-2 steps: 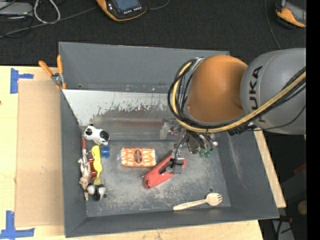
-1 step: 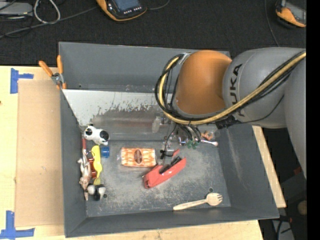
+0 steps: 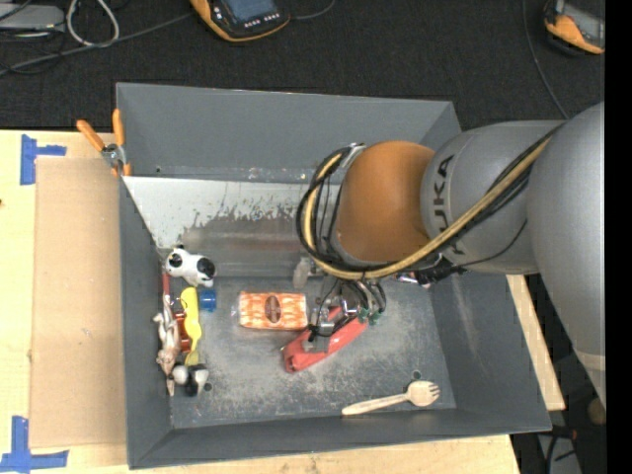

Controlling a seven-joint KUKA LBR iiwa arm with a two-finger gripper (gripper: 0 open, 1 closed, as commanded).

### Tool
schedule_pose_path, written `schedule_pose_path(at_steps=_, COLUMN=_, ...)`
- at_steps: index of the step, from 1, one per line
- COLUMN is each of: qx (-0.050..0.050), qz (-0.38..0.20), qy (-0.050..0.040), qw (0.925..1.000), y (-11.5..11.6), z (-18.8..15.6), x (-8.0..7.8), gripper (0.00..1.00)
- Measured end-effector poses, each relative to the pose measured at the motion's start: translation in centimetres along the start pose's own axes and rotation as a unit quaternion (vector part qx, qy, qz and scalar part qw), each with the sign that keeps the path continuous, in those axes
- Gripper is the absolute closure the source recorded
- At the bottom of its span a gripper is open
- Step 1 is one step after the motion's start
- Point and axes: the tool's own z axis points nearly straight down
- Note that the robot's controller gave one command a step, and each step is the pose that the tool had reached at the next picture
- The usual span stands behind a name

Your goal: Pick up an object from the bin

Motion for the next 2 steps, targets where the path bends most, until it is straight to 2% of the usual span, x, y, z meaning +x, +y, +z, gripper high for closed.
schedule_pose_path(at_steps=1, qx=0.001, qz=-0.06, qy=-0.0014, qw=0.9982, y=4.4, z=2.6, x=0.1, gripper=0.0)
schedule_pose_path(at_steps=2, qx=0.0, qz=0.063, qy=0.0021, qw=0.998, y=2.2, z=3.8, x=3.3, gripper=1.0)
